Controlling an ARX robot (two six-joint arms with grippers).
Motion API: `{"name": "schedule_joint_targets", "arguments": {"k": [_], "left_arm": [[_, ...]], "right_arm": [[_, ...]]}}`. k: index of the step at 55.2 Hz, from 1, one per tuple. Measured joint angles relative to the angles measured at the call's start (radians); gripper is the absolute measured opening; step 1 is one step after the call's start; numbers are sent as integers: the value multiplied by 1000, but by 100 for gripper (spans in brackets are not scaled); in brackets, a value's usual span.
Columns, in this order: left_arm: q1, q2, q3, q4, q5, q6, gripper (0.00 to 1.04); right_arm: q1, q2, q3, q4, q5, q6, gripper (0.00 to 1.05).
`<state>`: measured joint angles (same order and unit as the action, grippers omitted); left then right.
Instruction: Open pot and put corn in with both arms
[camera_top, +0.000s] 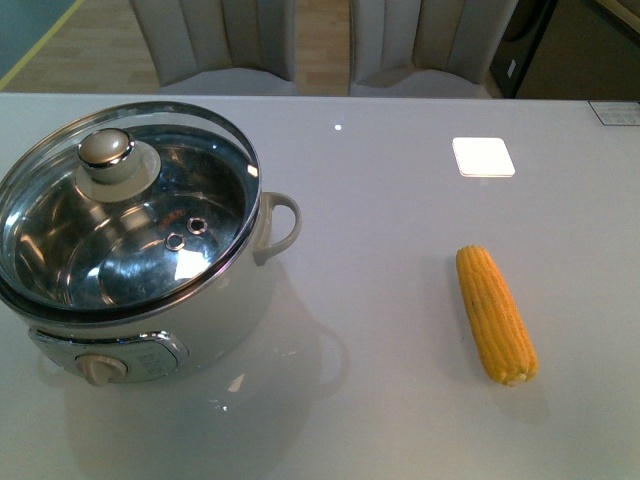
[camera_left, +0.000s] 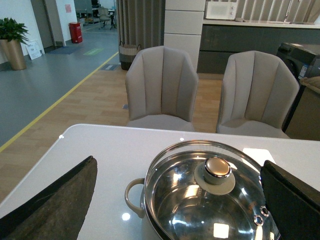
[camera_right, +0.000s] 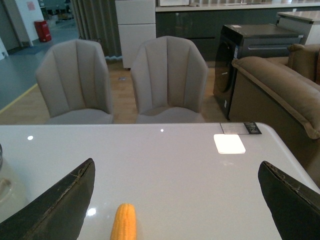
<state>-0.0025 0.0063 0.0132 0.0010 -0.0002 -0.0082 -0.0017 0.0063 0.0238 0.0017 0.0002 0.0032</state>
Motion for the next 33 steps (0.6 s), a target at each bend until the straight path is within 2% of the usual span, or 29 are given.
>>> {"name": "schedule_joint_targets", "arguments": {"k": [33], "left_arm": [[0,0,0,0,0,0,98]], "right_arm": [[0,0,0,0,0,0,96]]}}
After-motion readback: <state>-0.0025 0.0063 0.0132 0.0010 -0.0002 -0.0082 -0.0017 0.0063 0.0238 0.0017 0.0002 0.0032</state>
